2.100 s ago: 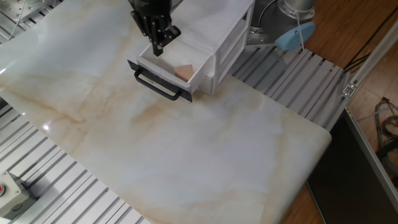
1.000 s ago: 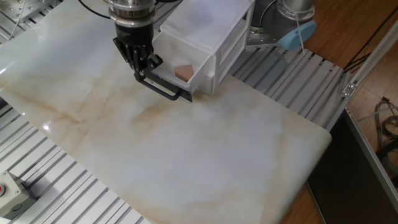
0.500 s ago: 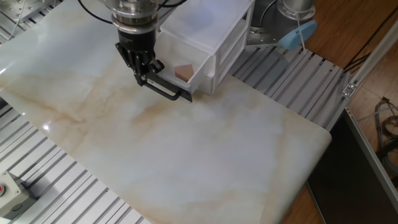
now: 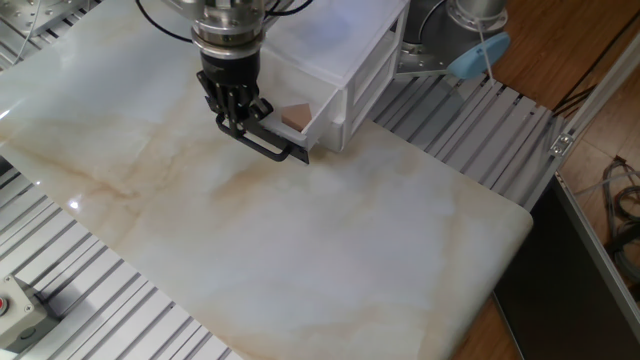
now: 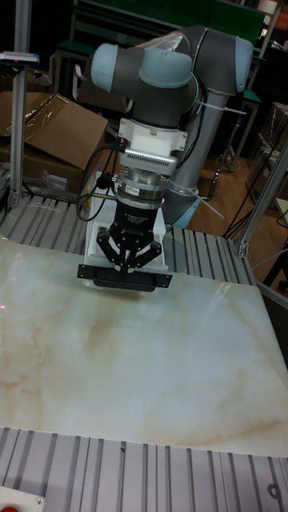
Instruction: Put things in the drawer
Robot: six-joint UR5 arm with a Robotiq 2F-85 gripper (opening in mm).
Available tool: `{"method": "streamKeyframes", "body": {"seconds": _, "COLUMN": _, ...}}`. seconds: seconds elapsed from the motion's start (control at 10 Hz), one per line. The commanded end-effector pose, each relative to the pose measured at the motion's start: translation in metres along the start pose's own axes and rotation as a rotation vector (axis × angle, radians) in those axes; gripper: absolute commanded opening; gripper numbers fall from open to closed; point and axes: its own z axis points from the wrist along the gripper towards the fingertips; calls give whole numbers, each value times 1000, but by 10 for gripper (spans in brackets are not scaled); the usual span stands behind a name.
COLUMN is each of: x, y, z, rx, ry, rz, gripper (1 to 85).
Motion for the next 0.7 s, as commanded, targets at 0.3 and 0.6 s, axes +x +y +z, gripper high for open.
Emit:
{"method": "streamKeyframes", "body": {"seconds": 0.3, "x": 24, "y": -8, "z": -5, "rx": 11, "ry": 51, "rz": -20, "gripper": 10}}
{"method": "streamKeyframes", "body": {"seconds": 0.6, "x": 35, "y": -11, "z": -10, "rx": 13, "ry": 85, "rz": -32, "gripper": 10}}
